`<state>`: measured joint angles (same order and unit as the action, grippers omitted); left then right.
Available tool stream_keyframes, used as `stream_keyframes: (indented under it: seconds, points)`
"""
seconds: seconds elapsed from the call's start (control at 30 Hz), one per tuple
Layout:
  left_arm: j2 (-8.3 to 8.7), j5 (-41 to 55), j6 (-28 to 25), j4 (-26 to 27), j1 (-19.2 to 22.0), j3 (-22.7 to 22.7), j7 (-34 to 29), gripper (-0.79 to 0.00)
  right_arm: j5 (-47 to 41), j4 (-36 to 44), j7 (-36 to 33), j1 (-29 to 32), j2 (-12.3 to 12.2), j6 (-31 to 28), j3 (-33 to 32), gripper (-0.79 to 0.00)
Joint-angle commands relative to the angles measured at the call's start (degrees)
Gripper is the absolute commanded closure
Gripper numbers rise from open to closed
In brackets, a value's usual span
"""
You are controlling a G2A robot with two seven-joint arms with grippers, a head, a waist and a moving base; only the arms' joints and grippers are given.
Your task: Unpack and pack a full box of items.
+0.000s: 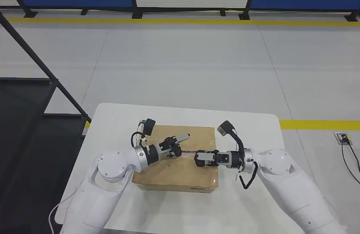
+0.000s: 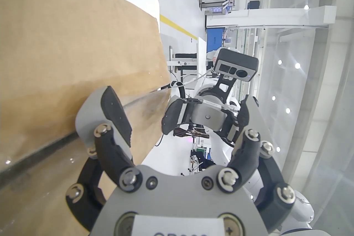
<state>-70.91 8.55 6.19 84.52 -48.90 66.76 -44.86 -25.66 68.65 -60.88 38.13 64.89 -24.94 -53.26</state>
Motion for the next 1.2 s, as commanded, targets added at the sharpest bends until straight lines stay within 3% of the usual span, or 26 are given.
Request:
stream_keyframes:
  seconds: [0.0, 0.4, 0.77, 0.97, 1.17]
  points:
    - [0.01, 0.07, -0.04, 0.04, 0.00, -0.14, -0.18, -0.785, 1.63, -0.37, 2.51, -0.54, 0.42, 1.17, 0.86, -0.785]
    - [0.78, 0.86, -0.74, 1.30, -1.94, 2.77, -0.69, -0.785, 3.64, -2.72, 6.25, -1.91, 1.33, 9.30, 1.29, -0.785]
    - [3.22, 6.49, -3.57, 7.57, -12.03, 19.27, 3.30, -0.785, -0.68, -4.46, 3.78, -4.40, 3.04, 11.51, 2.81, -0.785]
    - [4.02, 11.07, -4.88, 9.04, -16.77, 27.23, 5.42, -0.785, -3.82, -8.47, 1.99, -7.70, 5.45, 11.66, 6.48, -0.785]
    - [4.55, 14.07, -6.42, 9.67, -20.19, 32.15, 5.94, -0.785, -4.81, -12.36, 3.55, -10.97, 8.55, 11.05, 10.85, -0.785]
